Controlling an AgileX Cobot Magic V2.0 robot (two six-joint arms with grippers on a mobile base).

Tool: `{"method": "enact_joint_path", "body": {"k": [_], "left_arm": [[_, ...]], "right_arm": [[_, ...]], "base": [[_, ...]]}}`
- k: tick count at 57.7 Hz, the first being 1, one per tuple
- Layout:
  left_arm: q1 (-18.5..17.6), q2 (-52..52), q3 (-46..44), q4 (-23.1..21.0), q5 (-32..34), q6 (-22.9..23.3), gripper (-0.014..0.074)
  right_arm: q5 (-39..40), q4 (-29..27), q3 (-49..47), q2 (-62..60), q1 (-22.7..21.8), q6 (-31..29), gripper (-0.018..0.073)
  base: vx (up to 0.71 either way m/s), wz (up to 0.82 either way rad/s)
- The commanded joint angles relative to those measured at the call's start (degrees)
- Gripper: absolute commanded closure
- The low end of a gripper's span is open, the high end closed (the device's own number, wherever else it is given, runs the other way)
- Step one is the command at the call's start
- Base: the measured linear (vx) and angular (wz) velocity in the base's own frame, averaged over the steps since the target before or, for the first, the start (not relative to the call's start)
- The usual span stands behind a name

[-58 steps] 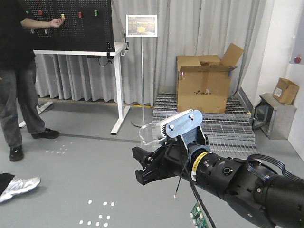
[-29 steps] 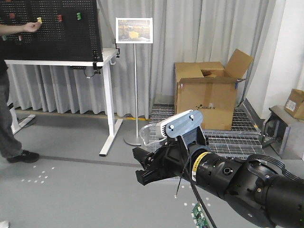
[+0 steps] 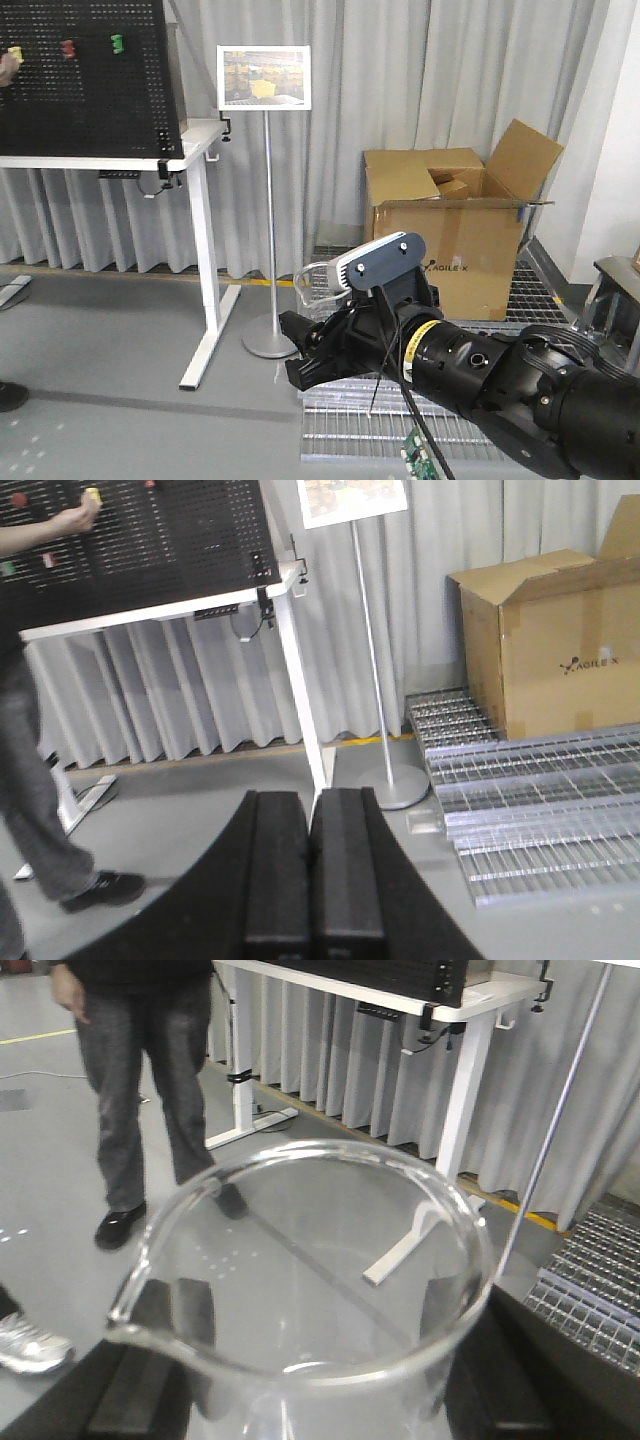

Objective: Pick beaker and place in left cabinet
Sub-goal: 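Drive and turn toward the open white cabinet holding the beaker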

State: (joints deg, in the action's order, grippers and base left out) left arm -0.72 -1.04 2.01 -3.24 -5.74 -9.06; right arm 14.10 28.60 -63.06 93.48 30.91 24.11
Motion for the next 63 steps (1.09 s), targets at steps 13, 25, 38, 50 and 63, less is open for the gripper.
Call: {"method": "enact_joint_path", "body": {"k": [13,25,38,50,63], "left_arm": [[-0.1,-0.6,-1.0,-0.3,4.7,0.1,0.0603],[-0.1,-0.6,-1.0,-0.3,4.7,0.1,0.0603],[-0.1,-0.6,-1.0,-0.3,4.7,0.1,0.0603],[-0.1,-0.6,-1.0,-0.3,4.7,0.1,0.0603],[-0.1,-0.6,-1.0,-0.3,4.7,0.1,0.0603]], "right_arm": [[4.4,-0.4,-1.8,-2.4,-0.2,0.0,0.0414],[4.4,-0.4,-1.8,-2.4,-0.2,0.0,0.0414],[4.5,-0.4,-1.8,-2.4,-0.2,0.0,0.0414],[4.6,-0.4,-1.8,-2.4,-0.2,0.0,0.0414],[4.6,-0.4,-1.8,-2.4,-0.2,0.0,0.0414]], "base": [[0.60,-0.18],[0.52,-0.40],[0.44,-0.60],[0.39,-0.68],[0.34,-0.72]]}}
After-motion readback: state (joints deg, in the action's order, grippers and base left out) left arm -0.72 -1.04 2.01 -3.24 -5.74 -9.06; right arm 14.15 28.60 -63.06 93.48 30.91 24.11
